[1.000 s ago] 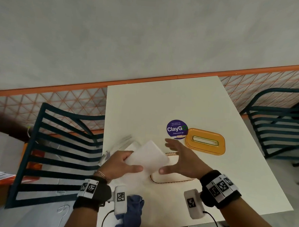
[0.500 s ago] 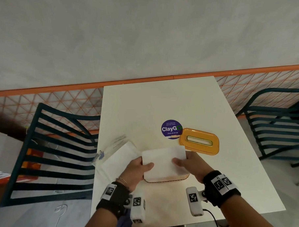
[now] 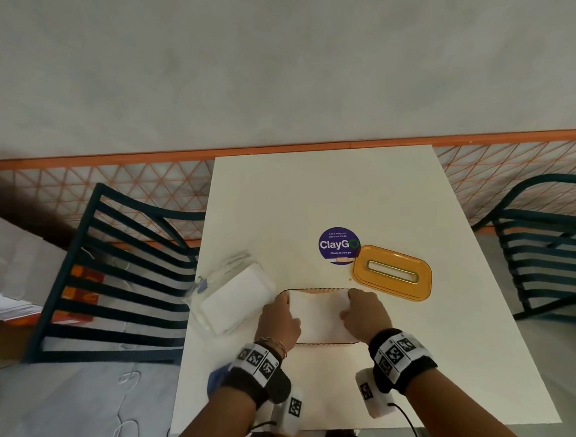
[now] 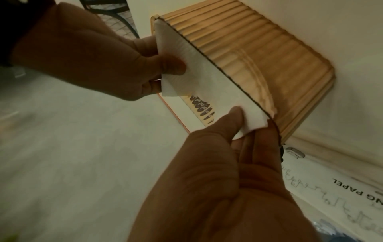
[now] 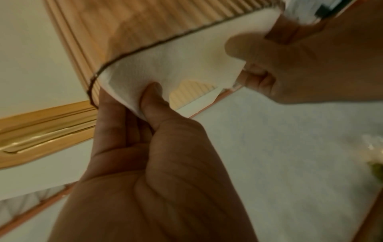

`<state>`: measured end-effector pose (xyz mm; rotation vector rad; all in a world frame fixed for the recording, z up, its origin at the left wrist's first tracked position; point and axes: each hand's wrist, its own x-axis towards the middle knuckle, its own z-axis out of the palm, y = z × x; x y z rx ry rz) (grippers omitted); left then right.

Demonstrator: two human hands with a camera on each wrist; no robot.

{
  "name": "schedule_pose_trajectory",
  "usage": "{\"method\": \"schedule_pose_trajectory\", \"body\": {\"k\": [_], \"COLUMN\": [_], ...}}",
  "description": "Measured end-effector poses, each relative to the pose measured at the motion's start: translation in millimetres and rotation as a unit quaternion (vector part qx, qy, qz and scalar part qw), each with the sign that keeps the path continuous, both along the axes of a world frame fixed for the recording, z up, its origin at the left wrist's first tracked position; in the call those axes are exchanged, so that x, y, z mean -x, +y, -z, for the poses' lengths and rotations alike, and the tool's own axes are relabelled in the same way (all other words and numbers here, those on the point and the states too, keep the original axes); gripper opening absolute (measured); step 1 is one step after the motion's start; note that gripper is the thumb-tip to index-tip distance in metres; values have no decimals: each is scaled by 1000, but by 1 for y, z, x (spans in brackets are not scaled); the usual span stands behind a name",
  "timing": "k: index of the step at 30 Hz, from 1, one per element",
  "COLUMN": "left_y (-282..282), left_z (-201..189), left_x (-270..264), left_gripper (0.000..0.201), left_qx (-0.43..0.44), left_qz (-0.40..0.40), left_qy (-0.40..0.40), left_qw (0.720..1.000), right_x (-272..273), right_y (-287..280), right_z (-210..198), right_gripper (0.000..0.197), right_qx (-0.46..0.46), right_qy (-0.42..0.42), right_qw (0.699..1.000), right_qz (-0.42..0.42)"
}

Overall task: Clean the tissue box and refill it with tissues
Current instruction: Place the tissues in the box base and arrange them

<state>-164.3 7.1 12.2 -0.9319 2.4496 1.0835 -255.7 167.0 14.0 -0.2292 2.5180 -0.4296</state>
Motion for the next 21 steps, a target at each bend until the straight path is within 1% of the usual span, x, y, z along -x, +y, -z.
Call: {"method": "schedule_pose_trajectory", "body": {"k": [2,5,10,14,16,18,20,21], "left_y": [2,5,4,6,9,12,14,14], "left_z": [2,3,4,1,-4,-7,-9,-8], "left_x": [1,1,0,-2,-4,-6,-7,-7], "left_gripper": [55,58,59,63,65,66,59,54], "left_qx": [35,77,98,124,146,177,197,192], "left_qz": [23,51,53,52,50,62,98,125], "left_qy": [-17,-33,-35,-35,-19,15,58,73], "left_qw": [999,995,993,990,988,982,974,971], "right_x": [-4,-7,-8,-10,-10,-10,-10,-11], "right_y": [-2,-4,-6,-3,0,2,4,5], "right_z": [-1,-3,-8,-18,-23,-24,-20,-17], "right_gripper": [34,35,34,41,43,40,39,40], "right_qx": [-29,-57,-77,-76,-71,-51,-30,-27], "right_qy": [20,36,58,102,140,158,140,124], "right_qw": [999,996,992,988,984,980,979,977], "right_qz": [-28,-61,-84,-83,-85,-106,-148,-173]}}
